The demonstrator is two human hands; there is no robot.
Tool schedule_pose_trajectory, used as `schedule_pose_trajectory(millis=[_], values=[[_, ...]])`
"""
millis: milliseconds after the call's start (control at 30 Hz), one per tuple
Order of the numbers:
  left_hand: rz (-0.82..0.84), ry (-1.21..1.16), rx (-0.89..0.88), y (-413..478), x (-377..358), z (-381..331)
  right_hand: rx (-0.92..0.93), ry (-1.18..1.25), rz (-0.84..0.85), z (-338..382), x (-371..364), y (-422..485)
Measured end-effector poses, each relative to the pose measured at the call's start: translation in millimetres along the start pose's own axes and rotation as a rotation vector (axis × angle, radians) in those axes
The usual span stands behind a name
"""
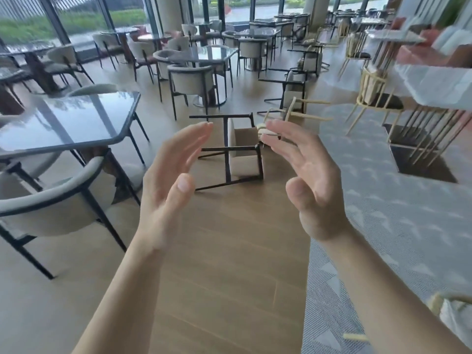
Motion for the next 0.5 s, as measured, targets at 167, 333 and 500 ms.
schedule_pose_trajectory(millis=[167, 333, 500], values=[[-0.015, 0.104, 0.033, 50.7, -35.1, 50.7, -0.050, 0.050, 0.028, -48.8, 47.6, 46.9], [-0.031, 0.073, 0.055, 108.1, -47.3, 131.0, -0.072, 0.066, 0.030, -123.5, 85.7, 106.6], [-0.051, 0.027, 0.047, 183.7, -61.0, 217.7, -0.083, 0.020, 0.059, -192.6, 125.5, 182.7]])
Point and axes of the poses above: each hand's wrist, its own y-axis towards the middle knuckle, its own x-axis out of the back of the hand, z = x × y, the point moved 1 cm from there along y, towards the middle knuckle, and after that the axes turned 4 degrees about -x, right-handed, at the moved point
